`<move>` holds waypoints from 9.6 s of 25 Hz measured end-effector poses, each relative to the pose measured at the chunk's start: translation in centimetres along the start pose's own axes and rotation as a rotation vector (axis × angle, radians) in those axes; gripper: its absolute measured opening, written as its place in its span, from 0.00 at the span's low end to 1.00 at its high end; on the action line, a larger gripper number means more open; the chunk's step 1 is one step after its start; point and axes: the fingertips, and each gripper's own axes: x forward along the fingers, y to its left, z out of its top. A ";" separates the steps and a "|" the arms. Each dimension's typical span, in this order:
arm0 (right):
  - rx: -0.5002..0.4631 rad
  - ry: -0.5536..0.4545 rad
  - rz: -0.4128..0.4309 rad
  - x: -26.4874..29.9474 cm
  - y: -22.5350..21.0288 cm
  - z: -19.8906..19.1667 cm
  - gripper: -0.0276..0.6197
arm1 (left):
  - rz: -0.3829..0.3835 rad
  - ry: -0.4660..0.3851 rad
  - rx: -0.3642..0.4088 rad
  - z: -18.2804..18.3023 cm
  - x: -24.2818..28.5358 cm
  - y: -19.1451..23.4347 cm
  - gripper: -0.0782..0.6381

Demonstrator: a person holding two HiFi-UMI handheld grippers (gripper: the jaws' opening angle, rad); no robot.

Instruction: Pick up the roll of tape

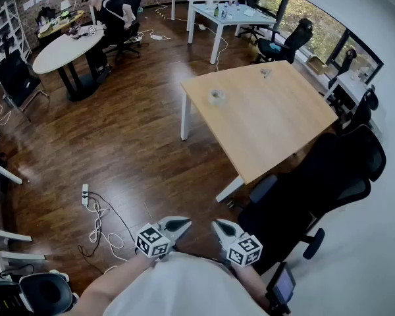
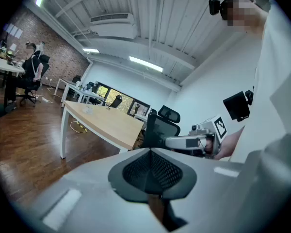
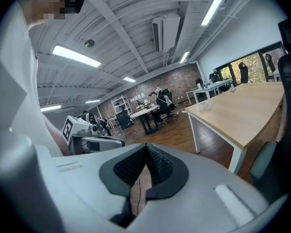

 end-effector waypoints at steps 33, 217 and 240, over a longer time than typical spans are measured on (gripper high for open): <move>-0.076 0.106 0.105 16.5 -0.8 4.2 0.05 | 0.114 -0.016 -0.086 4.2 -5.3 14.8 0.12; 0.486 -0.316 -0.741 30.6 -45.3 24.8 0.05 | -0.792 1.144 0.914 21.2 40.6 53.8 0.25; 0.117 -0.334 -0.616 23.7 -43.7 32.1 0.05 | -0.588 0.332 0.362 34.4 38.3 41.3 0.25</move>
